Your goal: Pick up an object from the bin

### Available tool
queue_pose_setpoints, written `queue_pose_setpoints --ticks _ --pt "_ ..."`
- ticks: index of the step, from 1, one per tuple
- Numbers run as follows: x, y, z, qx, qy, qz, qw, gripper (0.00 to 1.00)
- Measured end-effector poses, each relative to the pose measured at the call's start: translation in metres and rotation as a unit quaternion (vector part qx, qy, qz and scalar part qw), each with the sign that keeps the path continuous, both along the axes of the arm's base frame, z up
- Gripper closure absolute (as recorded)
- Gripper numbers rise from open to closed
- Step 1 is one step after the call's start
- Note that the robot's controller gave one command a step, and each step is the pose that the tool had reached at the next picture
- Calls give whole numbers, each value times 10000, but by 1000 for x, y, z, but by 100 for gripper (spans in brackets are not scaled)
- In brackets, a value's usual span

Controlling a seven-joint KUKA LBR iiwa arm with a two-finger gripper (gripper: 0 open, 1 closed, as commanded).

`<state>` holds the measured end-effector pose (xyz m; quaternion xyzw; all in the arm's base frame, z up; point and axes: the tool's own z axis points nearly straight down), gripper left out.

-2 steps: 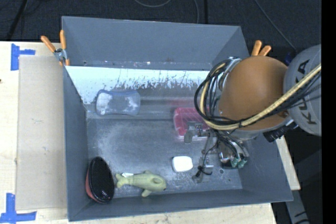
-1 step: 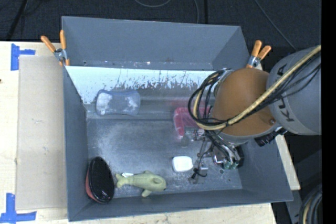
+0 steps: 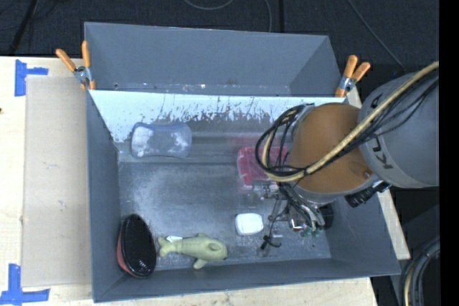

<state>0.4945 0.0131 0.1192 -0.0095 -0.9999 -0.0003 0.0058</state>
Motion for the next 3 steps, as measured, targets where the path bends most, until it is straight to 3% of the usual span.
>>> queue_pose_setpoints --ticks 1,2,3 --pt "2 -1 24 4 -49 557 9984 0" --pt "-1 -6 -49 -1 6 -310 9995 0" --pt "8 -4 -50 0 -35 95 9999 100"
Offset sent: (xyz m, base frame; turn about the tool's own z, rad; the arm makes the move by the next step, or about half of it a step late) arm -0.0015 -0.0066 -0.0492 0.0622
